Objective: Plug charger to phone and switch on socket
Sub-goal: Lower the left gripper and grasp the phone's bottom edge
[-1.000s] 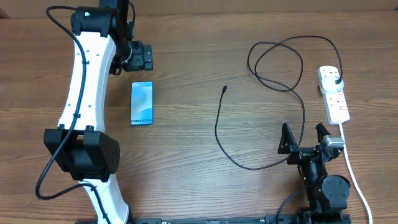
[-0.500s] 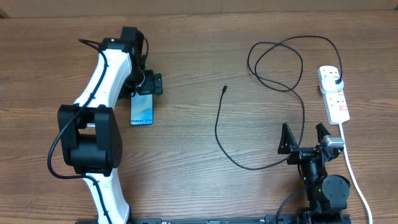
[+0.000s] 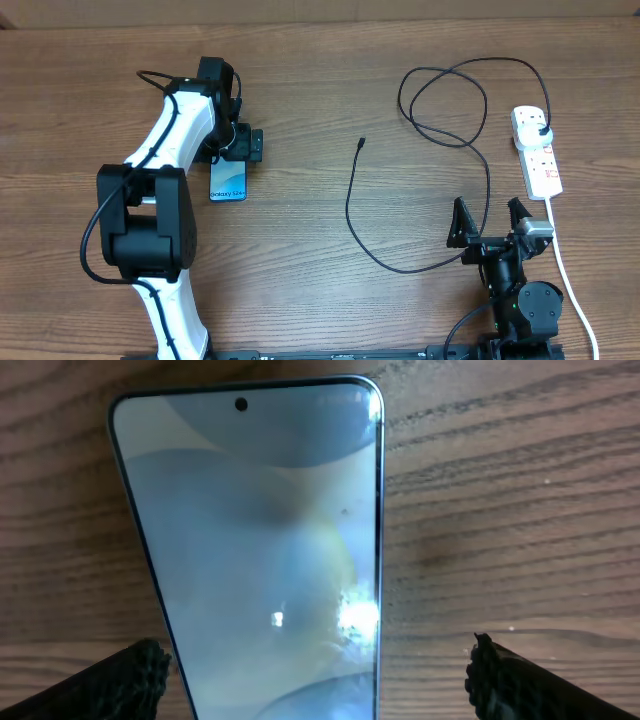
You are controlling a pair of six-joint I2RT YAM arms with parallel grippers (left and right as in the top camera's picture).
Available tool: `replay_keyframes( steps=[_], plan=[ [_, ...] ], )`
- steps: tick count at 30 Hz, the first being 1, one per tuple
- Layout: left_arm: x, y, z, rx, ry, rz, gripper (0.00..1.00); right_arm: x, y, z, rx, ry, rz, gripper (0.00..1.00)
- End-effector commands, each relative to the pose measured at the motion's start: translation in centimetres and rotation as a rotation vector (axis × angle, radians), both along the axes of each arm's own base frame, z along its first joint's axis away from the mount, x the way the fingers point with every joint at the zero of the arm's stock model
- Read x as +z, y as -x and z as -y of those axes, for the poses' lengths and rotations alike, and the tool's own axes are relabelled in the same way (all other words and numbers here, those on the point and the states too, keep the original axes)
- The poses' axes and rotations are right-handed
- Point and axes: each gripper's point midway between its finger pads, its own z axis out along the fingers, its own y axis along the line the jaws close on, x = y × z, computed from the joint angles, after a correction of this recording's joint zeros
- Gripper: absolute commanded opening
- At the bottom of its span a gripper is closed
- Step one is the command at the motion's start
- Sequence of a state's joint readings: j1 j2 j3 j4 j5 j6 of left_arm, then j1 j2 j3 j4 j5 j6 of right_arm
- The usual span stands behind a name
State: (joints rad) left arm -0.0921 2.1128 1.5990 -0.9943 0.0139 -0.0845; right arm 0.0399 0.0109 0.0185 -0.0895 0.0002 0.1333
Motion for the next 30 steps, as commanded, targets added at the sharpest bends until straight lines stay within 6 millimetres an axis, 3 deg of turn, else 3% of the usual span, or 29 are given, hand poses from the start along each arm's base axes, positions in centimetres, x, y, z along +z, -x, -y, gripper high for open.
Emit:
replay_keyframes(
  steps=[1,6,16,30],
  plan=[
    [-2.0,0.6,-0.5,-0.037,-0.028,-0.048,0.99,-0.2,0.0,-0.1,0.006,0.004,0.003,1.0],
    [-3.1,0.7,-1.3,-0.017,-0.027,-0.071,0.99,-0.2,0.0,-0.1,0.006,0.004,0.003,1.0],
    [-3.2,0.6,-3.2,0.032,-0.021,-0.073,0.99,-0.2,0.0,-0.1,0.006,0.004,0.003,1.0],
    [-3.3,-0.1,-2.5,0.011,0.03,-0.043,0.92,-0.2,0.0,-0.1,0.006,0.004,0.003,1.0]
  ],
)
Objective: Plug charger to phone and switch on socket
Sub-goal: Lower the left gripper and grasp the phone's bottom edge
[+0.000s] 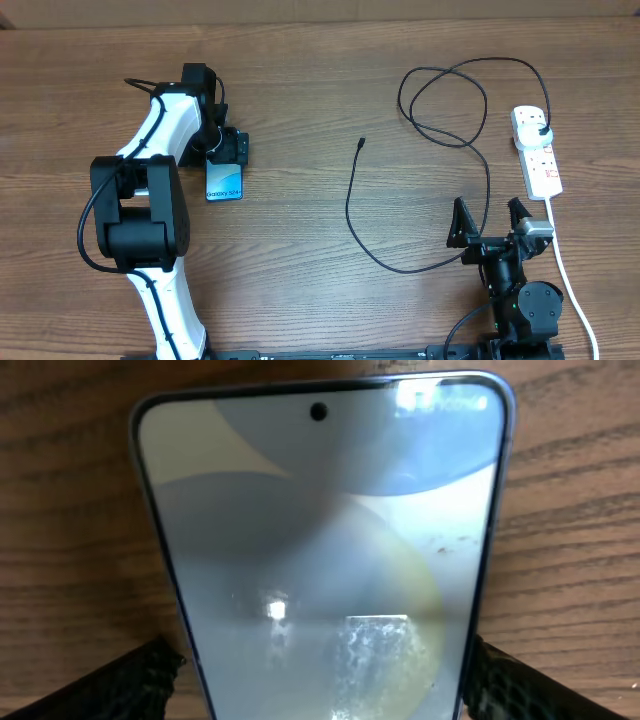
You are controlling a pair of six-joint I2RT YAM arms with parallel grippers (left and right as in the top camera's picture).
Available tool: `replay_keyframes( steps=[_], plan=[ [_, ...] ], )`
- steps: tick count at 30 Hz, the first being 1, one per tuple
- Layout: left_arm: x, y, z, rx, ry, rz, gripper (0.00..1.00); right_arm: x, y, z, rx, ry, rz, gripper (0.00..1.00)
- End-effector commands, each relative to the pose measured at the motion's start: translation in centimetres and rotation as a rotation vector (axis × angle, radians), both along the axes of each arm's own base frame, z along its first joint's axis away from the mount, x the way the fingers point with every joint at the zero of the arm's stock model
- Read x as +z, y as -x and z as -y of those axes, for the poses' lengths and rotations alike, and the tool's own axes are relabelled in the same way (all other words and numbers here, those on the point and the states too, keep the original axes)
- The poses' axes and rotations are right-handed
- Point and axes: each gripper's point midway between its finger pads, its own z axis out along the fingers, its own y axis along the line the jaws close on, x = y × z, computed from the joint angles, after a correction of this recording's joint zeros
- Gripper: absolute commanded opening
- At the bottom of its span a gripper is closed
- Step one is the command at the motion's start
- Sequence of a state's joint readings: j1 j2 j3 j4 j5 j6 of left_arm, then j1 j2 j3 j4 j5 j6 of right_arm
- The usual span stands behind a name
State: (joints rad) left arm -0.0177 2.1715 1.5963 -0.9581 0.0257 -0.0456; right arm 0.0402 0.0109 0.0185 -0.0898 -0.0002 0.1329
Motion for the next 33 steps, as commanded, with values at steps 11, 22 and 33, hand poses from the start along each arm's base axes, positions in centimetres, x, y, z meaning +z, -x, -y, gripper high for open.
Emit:
replay_keyframes(
  steps=[11,22,33],
  plan=[
    [-1.5,1.6,0.5,-0.001,0.026,-0.06,0.85,-0.2,0.0,-0.1,0.005,0.004,0.003,1.0],
    [-2.6,2.8,0.5,0.057,0.025,-0.091,0.84,-0.2,0.0,-0.1,0.005,0.004,0.003,1.0],
    [-2.7,2.8,1.1,0.143,0.058,-0.097,0.88,-0.2,0.0,-0.1,0.005,0.004,0.003,1.0]
  ],
)
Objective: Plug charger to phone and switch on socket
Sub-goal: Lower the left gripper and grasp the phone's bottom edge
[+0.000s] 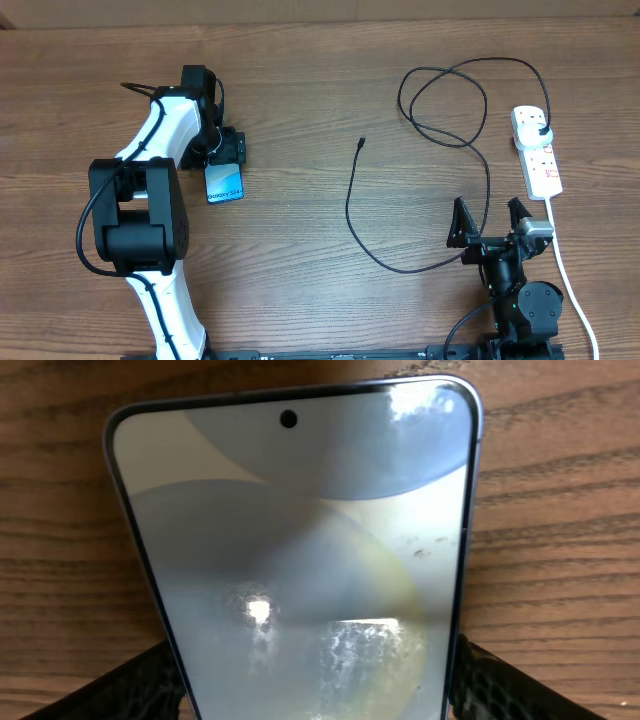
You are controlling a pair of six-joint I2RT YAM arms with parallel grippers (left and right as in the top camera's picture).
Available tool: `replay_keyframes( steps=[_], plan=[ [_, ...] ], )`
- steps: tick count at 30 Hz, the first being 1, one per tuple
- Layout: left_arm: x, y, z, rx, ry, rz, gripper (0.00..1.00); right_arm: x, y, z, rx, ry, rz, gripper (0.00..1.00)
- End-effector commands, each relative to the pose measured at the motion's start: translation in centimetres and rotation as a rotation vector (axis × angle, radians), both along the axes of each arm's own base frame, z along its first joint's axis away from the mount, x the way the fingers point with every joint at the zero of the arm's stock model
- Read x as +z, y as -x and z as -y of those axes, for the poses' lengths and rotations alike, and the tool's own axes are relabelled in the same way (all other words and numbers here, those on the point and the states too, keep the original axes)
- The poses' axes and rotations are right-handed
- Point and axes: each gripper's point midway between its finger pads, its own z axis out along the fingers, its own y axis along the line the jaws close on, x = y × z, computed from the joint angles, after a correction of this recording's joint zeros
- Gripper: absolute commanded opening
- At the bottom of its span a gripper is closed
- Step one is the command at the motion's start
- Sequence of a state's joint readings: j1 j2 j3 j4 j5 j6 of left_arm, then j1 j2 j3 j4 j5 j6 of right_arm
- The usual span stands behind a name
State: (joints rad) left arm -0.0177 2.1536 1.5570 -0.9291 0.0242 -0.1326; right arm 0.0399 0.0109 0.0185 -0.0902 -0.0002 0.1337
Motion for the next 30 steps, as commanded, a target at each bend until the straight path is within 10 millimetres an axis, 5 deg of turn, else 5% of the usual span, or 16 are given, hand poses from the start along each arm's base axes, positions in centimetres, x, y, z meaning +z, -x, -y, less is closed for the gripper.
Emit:
replay_keyframes(
  steps=[1,14,30],
  plan=[
    [-2.4,2.4,1.1,0.072,0.06,-0.101,0.9,-0.2,0.0,-0.1,0.005,0.005,0.004,1.0],
    [-2.2,3.4,2.6,0.138,0.147,-0.15,0.93,-0.2,0.0,-0.1,0.005,0.005,0.003,1.0],
    [-2.2,4.2,1.9,0.25,0.1,-0.19,0.92,-0.2,0.0,-0.1,0.005,0.005,0.004,1.0]
  ],
)
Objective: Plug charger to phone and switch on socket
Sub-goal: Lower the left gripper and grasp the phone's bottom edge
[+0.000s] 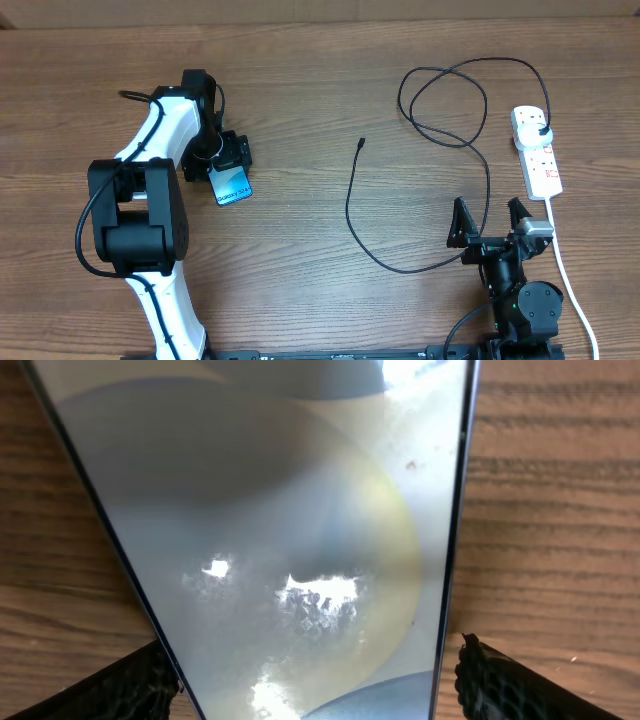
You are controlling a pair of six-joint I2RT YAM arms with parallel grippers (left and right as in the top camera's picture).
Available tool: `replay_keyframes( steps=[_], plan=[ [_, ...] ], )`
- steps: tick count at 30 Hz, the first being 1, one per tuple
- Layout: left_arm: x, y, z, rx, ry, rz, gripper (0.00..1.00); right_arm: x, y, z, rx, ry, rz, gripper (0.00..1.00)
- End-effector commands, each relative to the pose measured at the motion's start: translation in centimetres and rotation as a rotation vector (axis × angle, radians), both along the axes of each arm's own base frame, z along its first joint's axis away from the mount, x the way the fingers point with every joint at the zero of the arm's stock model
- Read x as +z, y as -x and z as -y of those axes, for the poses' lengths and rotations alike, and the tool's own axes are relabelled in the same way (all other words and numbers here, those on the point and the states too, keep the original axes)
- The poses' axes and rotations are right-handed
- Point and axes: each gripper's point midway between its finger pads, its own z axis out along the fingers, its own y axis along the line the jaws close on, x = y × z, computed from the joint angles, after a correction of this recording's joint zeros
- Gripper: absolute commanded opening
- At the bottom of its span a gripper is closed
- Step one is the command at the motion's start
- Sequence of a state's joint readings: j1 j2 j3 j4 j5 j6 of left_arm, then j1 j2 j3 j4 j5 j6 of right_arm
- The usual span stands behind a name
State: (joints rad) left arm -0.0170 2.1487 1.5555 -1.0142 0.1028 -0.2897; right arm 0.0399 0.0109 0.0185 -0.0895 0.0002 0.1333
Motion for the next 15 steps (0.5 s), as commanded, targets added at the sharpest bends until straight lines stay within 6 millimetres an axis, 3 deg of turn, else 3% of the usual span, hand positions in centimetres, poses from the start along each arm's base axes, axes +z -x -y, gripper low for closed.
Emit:
replay_keyframes(
  steps=[1,7,15],
  plan=[
    [-2.4,2.1,0.5,0.112,0.018,-0.099,0.92,-0.2,0.0,-0.1,0.006,0.004,0.003,1.0],
    [-2.6,1.3,0.4,0.177,-0.004,-0.074,0.93,-0.2,0.0,-0.1,0.006,0.004,0.003,1.0],
    [-4.0,2.0,-0.1,0.17,-0.054,-0.111,0.92,-0.2,0.0,-0.1,0.006,0.004,0.003,1.0]
  ],
)
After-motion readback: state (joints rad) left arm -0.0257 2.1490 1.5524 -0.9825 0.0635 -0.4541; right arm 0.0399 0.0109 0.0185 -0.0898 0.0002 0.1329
